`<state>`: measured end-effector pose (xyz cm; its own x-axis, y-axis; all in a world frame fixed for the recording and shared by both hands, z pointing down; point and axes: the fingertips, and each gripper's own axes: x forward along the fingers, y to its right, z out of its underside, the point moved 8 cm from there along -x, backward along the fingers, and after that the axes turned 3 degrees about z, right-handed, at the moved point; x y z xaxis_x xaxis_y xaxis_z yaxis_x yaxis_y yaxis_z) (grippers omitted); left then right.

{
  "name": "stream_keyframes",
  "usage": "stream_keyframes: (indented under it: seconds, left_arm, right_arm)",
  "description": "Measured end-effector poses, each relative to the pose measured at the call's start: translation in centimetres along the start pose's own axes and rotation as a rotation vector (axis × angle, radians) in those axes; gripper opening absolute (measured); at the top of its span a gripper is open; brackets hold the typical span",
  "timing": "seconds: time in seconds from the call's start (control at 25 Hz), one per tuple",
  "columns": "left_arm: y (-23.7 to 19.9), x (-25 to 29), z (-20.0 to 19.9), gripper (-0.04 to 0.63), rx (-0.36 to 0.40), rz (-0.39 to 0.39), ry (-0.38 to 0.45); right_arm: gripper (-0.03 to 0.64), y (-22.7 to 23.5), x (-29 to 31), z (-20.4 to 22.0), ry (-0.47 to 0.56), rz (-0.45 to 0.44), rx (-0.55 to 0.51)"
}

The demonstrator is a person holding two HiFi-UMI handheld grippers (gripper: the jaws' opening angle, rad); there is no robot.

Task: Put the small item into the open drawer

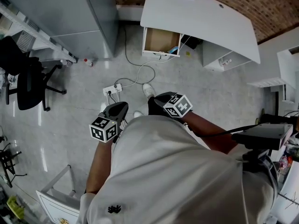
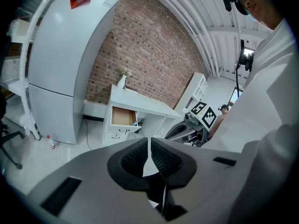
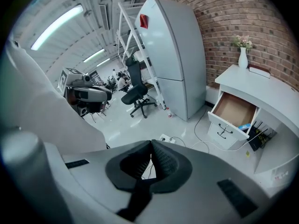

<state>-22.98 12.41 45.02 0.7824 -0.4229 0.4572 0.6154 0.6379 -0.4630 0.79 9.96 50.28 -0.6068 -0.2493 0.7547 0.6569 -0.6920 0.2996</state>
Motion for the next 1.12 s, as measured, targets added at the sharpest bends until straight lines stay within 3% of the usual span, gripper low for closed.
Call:
stream_keyframes:
  seconds: [1.12]
  left_arm:
    - [2.4, 2.8, 1.5, 0.036, 0.017, 0.040, -0.072]
  right_arm:
    - [0.029, 1.0, -1.1, 1.9, 0.024, 0.008, -0.004]
